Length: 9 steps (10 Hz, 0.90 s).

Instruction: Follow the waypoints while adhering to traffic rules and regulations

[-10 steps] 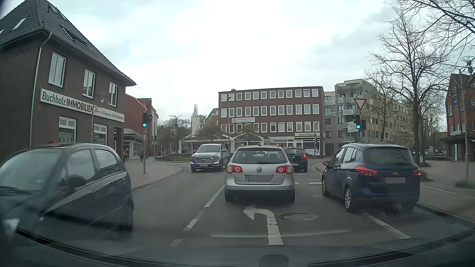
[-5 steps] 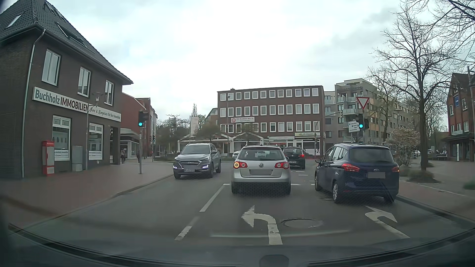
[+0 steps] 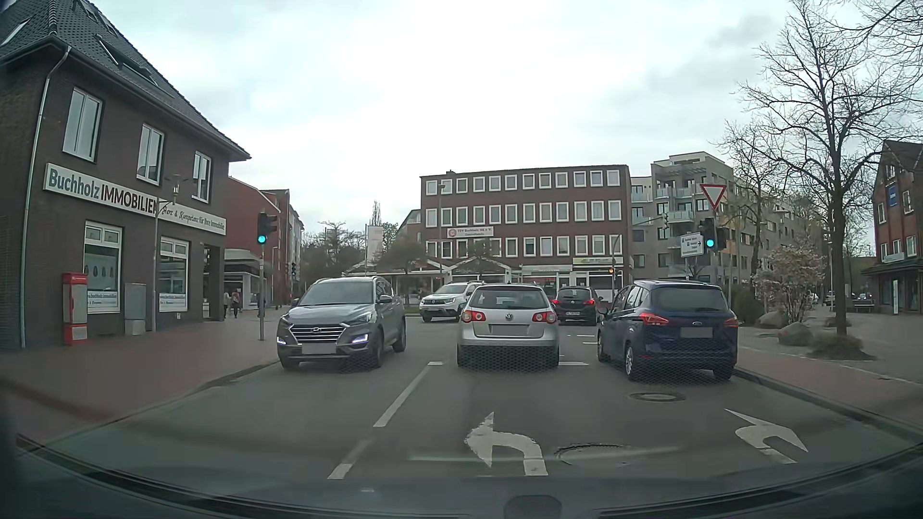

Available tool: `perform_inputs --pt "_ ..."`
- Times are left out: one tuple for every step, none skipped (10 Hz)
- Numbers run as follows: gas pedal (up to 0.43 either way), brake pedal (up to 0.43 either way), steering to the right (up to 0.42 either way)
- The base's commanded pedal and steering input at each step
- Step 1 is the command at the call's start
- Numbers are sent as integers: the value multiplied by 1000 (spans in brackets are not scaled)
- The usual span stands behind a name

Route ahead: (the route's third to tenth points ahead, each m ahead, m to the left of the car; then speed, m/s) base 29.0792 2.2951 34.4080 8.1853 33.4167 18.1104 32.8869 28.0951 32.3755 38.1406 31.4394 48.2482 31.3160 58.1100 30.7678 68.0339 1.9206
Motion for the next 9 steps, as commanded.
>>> perform_inputs --pt "157 6 11" --pt "157 6 7" --pt "157 6 4" --pt "157 6 4" --pt "157 6 4" --pt "157 6 4" --pt "157 6 4" --pt "169 6 4" --pt "177 6 4"
